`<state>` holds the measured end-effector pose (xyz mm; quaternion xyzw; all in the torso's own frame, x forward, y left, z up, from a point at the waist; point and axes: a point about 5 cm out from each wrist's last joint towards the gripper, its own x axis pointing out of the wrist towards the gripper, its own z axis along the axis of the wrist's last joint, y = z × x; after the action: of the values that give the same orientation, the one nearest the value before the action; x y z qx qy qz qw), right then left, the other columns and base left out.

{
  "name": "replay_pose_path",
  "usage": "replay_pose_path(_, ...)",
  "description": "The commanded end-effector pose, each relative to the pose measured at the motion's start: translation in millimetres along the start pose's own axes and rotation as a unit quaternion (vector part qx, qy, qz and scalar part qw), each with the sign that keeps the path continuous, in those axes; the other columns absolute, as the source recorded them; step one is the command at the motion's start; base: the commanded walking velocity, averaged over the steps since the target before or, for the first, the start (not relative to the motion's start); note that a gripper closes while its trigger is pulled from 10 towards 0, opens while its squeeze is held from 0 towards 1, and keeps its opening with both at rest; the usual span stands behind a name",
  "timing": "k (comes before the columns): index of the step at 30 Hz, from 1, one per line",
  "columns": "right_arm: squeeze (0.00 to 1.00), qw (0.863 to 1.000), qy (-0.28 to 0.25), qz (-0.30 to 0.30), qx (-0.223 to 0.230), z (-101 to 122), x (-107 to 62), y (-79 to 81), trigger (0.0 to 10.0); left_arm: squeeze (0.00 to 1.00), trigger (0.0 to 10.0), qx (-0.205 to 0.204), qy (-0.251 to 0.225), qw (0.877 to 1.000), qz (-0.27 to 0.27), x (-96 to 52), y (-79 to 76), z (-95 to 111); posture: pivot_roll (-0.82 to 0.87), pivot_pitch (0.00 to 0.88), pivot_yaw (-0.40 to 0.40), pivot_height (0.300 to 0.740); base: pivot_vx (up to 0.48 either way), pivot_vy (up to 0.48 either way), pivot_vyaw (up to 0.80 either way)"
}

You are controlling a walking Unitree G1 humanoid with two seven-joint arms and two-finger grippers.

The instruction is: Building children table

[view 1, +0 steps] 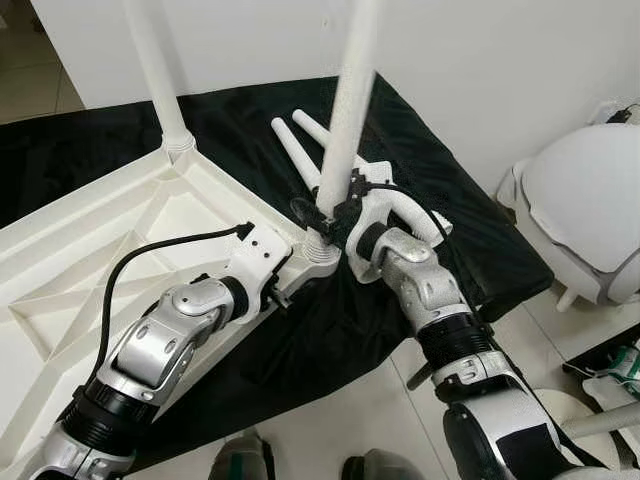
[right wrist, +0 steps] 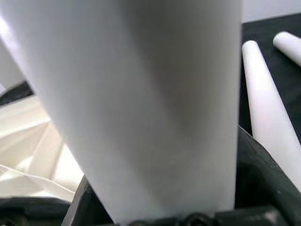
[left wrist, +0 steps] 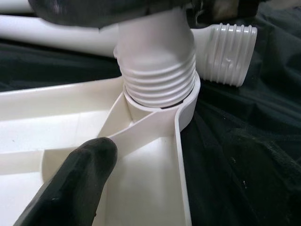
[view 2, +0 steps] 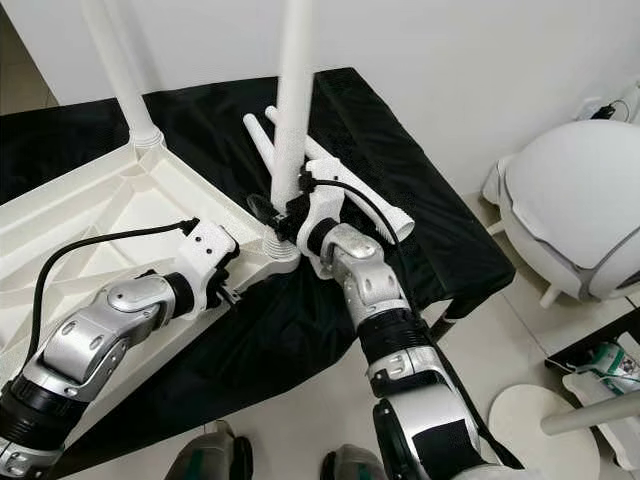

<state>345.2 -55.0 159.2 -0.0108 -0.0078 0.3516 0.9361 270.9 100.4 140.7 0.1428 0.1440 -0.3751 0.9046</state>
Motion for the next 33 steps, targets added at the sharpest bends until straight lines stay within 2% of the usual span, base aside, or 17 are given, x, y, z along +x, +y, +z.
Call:
replay_pose_path(1, 0.00, 1.000, 0.027, -0.012, -0.008, -11.5, -3.5, -3.4, 10.0, 0.00, 10.0, 0.003, -0.003, 1.000, 0.007, -1.4, 1.9, 3.0, 0.00, 0.001, -0.013, 0.740, 0.000, 0.000, 0.00)
replay_pose_path(2, 0.00, 0.999, 0.023, -0.008, -0.031, -10.6, -3.0, -0.6, 10.0, 0.00, 10.0, 0.001, -0.003, 1.000, 0.006, -1.5, 0.7, 2.9, 0.00, 0.009, -0.016, 0.740, 0.000, 0.000, 0.00)
replay_pose_path(6, 0.00, 0.998, 0.015, -0.002, -0.057, -10.0, -3.8, 2.7, 10.0, 0.00, 10.0, -0.001, -0.003, 1.000, 0.006, -2.4, -0.6, 1.9, 0.00, 0.016, -0.020, 0.740, 0.000, 0.000, 0.00)
replay_pose_path(20, 0.00, 0.997, 0.009, 0.004, -0.075, -20.5, -14.0, 5.2, 10.0, 0.00, 10.0, -0.006, 0.001, 1.000, 0.014, -6.0, 2.0, -1.2, -0.01, 0.034, -0.016, 0.740, 0.000, 0.000, 0.00)
replay_pose_path(24, 0.00, 0.999, 0.013, -0.008, -0.049, -25.3, -15.9, 2.0, 10.0, 0.00, 10.0, -0.006, 0.001, 1.000, 0.014, -6.1, 2.2, -0.8, -0.01, 0.036, -0.013, 0.740, 0.000, 0.000, 0.00)
replay_pose_path(27, 0.00, 0.999, 0.019, -0.038, -0.008, -31.0, -17.5, -7.0, 10.0, 0.00, 10.0, -0.004, 0.000, 1.000, 0.013, -6.0, 2.5, -0.2, -0.01, 0.035, -0.010, 0.740, 0.000, 0.000, 0.00)
replay_pose_path(33, 0.00, 0.998, 0.015, -0.054, 0.010, -33.1, -19.4, -12.5, 10.0, 0.00, 10.0, -0.004, 0.000, 1.000, 0.013, -6.3, 2.6, 0.1, -0.01, 0.035, -0.011, 0.740, 0.000, 0.000, 0.00)
